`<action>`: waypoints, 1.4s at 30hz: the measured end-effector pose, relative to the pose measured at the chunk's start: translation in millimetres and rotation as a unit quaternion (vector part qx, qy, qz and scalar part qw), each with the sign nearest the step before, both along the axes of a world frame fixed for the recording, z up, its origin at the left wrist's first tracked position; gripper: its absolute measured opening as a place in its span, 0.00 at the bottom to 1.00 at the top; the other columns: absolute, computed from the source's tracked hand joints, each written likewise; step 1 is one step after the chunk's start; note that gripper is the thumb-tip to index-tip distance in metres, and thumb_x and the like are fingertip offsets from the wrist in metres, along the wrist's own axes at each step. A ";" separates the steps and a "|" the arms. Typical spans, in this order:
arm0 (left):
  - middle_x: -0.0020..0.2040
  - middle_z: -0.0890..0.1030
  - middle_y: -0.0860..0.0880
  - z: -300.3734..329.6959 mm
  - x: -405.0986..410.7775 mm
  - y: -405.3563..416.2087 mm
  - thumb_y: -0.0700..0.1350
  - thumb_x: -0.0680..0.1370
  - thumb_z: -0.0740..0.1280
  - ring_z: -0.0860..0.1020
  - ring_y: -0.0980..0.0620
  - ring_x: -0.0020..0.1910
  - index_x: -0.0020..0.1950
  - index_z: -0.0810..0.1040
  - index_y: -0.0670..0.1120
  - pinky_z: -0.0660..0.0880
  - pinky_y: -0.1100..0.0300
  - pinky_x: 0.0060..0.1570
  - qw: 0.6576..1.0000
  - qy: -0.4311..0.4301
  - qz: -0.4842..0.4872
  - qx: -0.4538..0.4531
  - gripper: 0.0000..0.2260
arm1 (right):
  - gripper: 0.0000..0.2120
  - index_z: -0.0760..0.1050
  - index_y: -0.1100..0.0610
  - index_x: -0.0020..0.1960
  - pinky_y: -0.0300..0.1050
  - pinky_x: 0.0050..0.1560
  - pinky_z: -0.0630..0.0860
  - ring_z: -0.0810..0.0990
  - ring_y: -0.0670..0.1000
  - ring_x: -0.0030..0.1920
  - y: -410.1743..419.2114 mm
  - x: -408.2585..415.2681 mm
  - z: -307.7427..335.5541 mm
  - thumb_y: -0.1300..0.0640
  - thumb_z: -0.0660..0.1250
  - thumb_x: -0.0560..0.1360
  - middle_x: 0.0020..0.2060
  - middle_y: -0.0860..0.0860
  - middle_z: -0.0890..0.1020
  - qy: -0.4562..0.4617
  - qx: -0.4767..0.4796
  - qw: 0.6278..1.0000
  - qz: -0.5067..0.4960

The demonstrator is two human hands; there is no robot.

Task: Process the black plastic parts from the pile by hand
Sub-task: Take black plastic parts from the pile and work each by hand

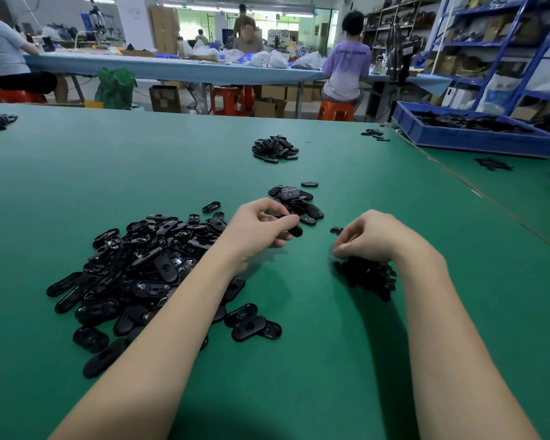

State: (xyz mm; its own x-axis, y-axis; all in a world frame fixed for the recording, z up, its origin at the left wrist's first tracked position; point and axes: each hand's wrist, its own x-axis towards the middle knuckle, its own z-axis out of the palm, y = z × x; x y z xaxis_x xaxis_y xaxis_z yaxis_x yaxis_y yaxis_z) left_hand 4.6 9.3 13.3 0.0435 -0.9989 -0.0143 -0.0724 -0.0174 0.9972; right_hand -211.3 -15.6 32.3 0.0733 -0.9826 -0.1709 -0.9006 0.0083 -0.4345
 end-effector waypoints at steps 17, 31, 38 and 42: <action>0.46 0.84 0.41 -9.8 1.4 -0.3 0.38 0.81 0.68 0.85 0.51 0.38 0.51 0.82 0.40 0.82 0.64 0.41 0.998 -0.010 -0.043 0.034 0.04 | 0.06 0.84 0.48 0.40 0.47 0.54 0.81 0.83 0.52 0.47 0.7 11.2 -7.8 0.48 0.77 0.66 0.43 0.48 0.85 0.025 0.017 0.999 -0.013; 0.53 0.83 0.39 -3.9 3.0 -0.5 0.29 0.79 0.64 0.86 0.47 0.46 0.57 0.81 0.37 0.82 0.64 0.49 0.993 0.091 -0.052 0.057 0.11 | 0.02 0.86 0.52 0.44 0.34 0.30 0.68 0.69 0.41 0.25 6.4 33.8 -0.5 0.57 0.77 0.72 0.31 0.45 0.81 -0.320 -0.064 0.945 0.015; 0.53 0.84 0.38 -2.9 5.0 2.5 0.27 0.79 0.64 0.86 0.45 0.50 0.59 0.80 0.36 0.82 0.63 0.49 0.990 0.118 -0.062 0.050 0.12 | 0.03 0.87 0.51 0.43 0.33 0.29 0.68 0.69 0.41 0.24 4.8 35.5 -1.6 0.58 0.76 0.73 0.31 0.44 0.81 -0.313 -0.061 0.948 0.000; 0.52 0.84 0.38 -1.7 4.3 1.8 0.27 0.78 0.64 0.86 0.44 0.50 0.58 0.81 0.37 0.82 0.64 0.48 0.988 0.124 -0.070 0.050 0.13 | 0.03 0.87 0.50 0.42 0.37 0.31 0.67 0.67 0.41 0.24 4.6 36.0 -1.3 0.57 0.76 0.72 0.27 0.43 0.78 -0.313 -0.063 0.948 -0.014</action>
State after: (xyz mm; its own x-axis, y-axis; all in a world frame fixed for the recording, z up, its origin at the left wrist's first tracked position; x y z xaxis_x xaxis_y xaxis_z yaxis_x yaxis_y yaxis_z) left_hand 8.9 11.1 11.6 -0.1131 -0.9878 -0.1069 0.1657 -0.1248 0.9782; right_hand -175.3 -11.1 31.0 0.0962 -0.9952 0.0157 -0.4666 -0.0590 -0.8825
